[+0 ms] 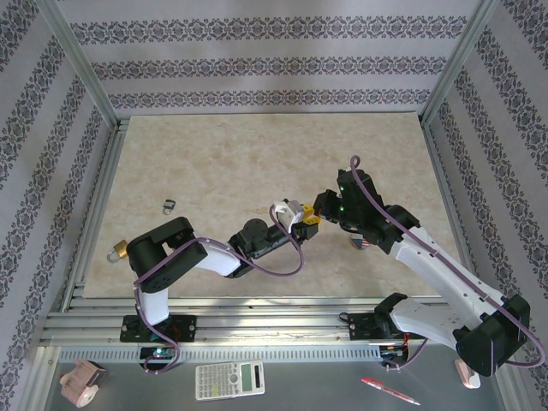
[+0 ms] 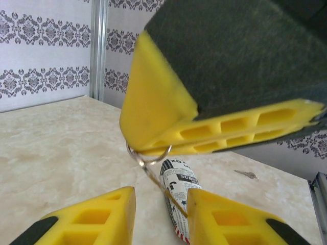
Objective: Unlock with the key
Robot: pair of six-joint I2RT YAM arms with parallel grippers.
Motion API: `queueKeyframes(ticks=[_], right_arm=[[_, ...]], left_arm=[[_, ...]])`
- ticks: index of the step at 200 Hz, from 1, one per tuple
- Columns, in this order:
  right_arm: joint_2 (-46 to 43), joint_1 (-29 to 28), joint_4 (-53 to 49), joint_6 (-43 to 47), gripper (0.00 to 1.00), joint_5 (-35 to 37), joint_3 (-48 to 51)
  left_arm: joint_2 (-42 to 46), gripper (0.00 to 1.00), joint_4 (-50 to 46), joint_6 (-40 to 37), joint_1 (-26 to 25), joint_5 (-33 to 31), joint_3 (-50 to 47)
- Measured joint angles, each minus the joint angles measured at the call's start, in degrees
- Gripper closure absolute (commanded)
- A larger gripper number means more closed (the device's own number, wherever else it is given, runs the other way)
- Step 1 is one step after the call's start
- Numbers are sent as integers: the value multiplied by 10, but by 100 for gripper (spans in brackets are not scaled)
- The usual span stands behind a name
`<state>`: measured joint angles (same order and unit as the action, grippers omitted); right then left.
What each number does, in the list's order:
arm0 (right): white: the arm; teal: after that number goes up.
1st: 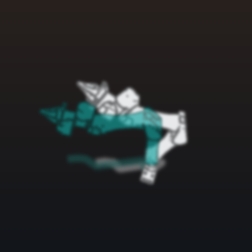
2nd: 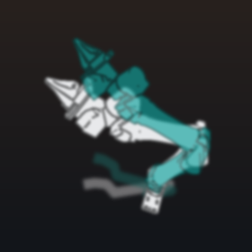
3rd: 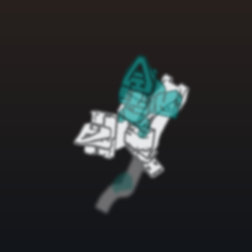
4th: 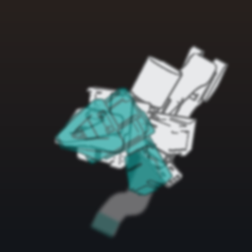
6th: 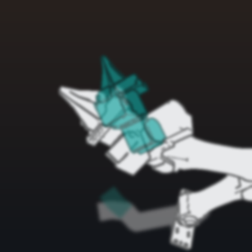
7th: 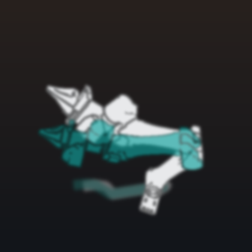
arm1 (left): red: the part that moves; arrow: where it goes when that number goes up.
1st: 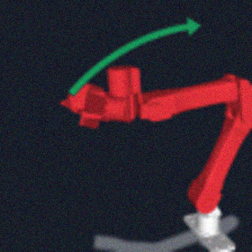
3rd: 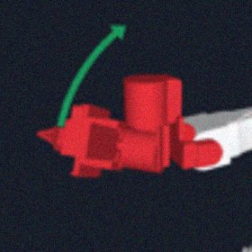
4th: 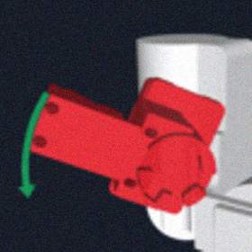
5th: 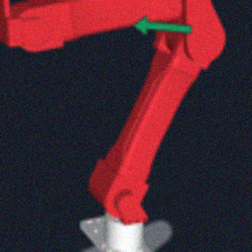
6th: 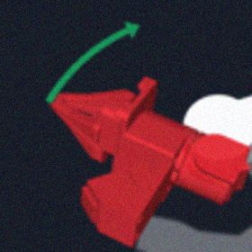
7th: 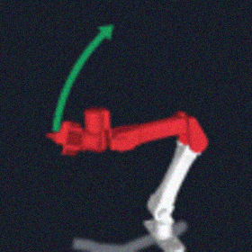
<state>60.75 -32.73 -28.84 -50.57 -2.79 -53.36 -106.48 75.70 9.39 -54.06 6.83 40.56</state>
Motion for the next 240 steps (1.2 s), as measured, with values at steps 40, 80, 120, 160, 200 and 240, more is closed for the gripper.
queueKeyframes(ticks=[40, 80, 120, 160, 200, 240], right_arm=[[0, 0, 5, -4, 100, -3, 4], [-5, 0, 8, -6, 100, -3, 7], [-10, 0, 5, -6, 100, -3, 14], [-12, 0, 3, -2, 76, -5, 19], [-42, 41, 0, 56, 38, -27, 36], [-59, 74, 9, 167, 29, -53, 46]], left_arm=[[0, 75, 2, 2, 0, 4, 4], [-3, 89, 0, 6, 1, -1, 8], [-7, 100, -8, 9, 1, -14, 8], [3, 100, -32, 4, 1, -5, 7], [100, 100, -163, -9, 14, 64, -11], [257, 100, -490, -46, 49, 120, 40]])
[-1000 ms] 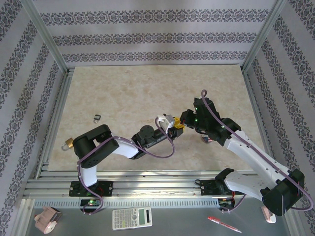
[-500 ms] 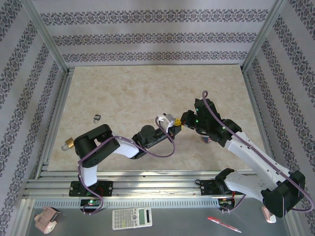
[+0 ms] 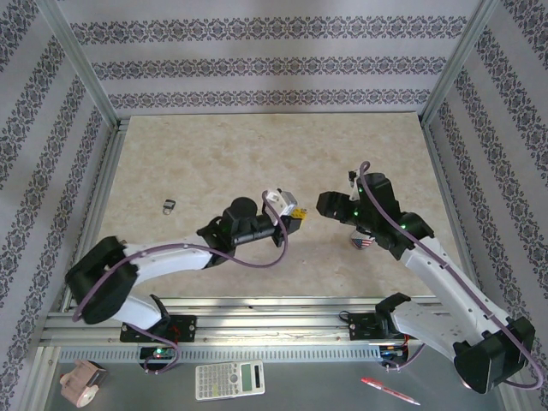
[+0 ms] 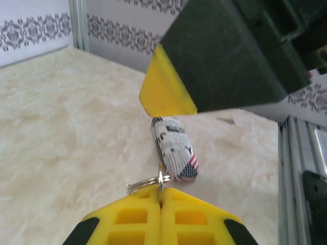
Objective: Unlock with the key
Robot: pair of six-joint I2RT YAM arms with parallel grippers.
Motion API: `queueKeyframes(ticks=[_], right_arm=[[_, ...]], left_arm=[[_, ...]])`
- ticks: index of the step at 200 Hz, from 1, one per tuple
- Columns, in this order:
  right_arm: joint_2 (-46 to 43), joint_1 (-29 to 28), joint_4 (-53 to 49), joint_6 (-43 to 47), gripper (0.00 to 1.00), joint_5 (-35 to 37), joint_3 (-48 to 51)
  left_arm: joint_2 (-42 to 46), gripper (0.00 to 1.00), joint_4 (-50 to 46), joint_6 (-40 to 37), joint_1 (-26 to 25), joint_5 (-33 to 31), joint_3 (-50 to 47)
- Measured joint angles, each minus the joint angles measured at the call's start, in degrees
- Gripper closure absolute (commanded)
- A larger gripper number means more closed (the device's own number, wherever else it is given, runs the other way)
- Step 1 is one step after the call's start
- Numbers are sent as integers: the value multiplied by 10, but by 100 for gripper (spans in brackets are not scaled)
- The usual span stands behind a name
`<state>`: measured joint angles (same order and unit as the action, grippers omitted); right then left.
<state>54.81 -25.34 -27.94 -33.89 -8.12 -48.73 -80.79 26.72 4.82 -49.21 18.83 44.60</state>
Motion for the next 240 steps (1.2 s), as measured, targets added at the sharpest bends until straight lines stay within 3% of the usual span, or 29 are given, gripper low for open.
queueKeyframes(ticks=[29, 61, 98, 154, 240], right_arm=[[-26, 0, 78, 62, 28, -66, 59], [-44, 0, 166, 104, 30, -166, 114], [-55, -5, 299, 108, 39, -266, 172], [-49, -61, 450, 103, 42, -328, 250], [-59, -89, 587, 143, 45, -336, 334]], left_arm=[[64, 100, -239, -16, 0, 26, 63], [79, 100, -472, -28, 0, 35, 123], [74, 100, -648, -61, 10, 36, 194], [16, 100, -766, -156, 20, 75, 302], [-56, 100, -816, -271, 42, 132, 367]])
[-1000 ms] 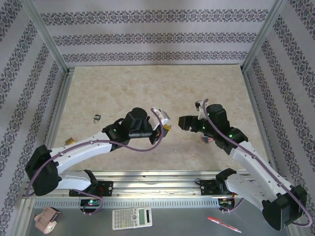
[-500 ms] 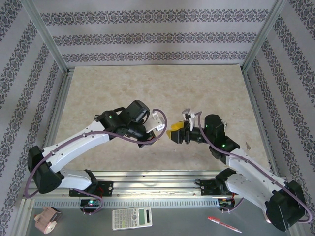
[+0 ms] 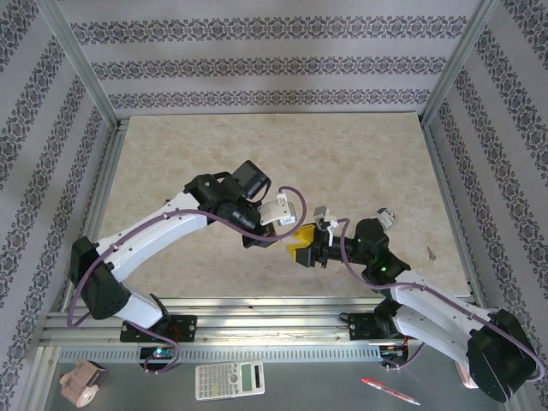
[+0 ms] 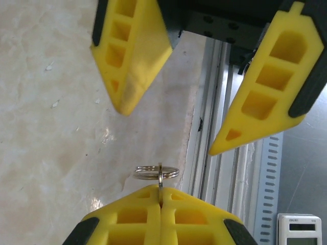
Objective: Unlock with the key
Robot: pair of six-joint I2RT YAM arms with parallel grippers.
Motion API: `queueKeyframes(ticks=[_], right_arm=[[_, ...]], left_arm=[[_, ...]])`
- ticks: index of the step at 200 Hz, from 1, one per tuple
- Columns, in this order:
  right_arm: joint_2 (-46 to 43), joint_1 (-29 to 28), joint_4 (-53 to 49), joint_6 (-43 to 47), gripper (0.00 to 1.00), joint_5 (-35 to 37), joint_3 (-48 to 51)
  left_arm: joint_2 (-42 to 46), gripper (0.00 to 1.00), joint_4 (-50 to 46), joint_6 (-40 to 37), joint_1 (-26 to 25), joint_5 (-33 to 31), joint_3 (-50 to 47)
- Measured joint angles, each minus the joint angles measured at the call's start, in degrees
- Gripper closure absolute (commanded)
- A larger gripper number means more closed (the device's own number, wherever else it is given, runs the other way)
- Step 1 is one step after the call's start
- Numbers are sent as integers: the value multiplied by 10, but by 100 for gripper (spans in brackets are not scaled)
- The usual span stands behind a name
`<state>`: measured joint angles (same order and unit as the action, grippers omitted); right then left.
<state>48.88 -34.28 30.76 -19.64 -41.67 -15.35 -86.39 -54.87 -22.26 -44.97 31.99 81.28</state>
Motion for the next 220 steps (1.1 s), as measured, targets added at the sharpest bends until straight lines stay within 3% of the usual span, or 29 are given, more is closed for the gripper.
queueKeyframes(ticks=[111, 220], right_arm=[[54, 0, 60, 21, 52, -7, -8], [47, -1, 67, 16, 50, -24, -23]], left_arm=[[-7, 100, -2, -22, 0, 28, 0], [-7, 100, -1, -31, 0, 30, -3]])
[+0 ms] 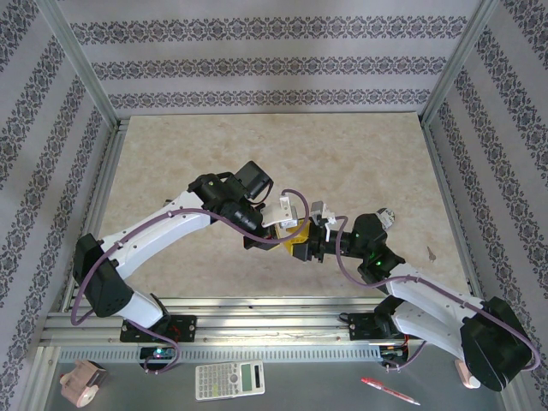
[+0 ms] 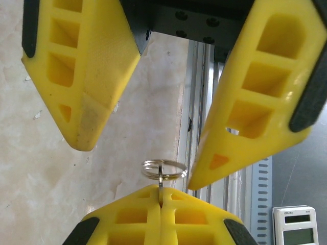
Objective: Unlock with the key
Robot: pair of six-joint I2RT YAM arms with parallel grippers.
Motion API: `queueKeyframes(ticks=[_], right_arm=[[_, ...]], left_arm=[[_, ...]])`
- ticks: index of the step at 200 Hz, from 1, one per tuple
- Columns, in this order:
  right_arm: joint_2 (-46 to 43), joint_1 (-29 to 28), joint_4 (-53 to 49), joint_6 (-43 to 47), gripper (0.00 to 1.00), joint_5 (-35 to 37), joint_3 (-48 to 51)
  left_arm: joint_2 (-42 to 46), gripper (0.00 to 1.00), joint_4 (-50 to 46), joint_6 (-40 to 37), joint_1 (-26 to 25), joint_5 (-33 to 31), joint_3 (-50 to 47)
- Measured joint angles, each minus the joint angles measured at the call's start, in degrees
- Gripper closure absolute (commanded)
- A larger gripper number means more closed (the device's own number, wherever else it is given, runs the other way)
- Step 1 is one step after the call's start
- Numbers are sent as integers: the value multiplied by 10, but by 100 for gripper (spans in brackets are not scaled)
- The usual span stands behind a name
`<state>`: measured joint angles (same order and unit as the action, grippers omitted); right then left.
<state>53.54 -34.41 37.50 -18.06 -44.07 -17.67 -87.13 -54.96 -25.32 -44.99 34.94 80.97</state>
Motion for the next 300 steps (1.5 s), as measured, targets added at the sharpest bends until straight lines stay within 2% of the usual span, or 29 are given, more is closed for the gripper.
queueKeyframes(ticks=[47, 118, 300], right_arm=[[-2, -4, 1, -2, 53, -5, -2], [33, -8, 16, -14, 65, -16, -24], [14, -11, -13, -15, 66, -30, -25]], left_arm=[[0, 100, 0, -2, 0, 0, 0], [0, 100, 0, -2, -1, 1, -5], [0, 100, 0, -13, -4, 0, -5]])
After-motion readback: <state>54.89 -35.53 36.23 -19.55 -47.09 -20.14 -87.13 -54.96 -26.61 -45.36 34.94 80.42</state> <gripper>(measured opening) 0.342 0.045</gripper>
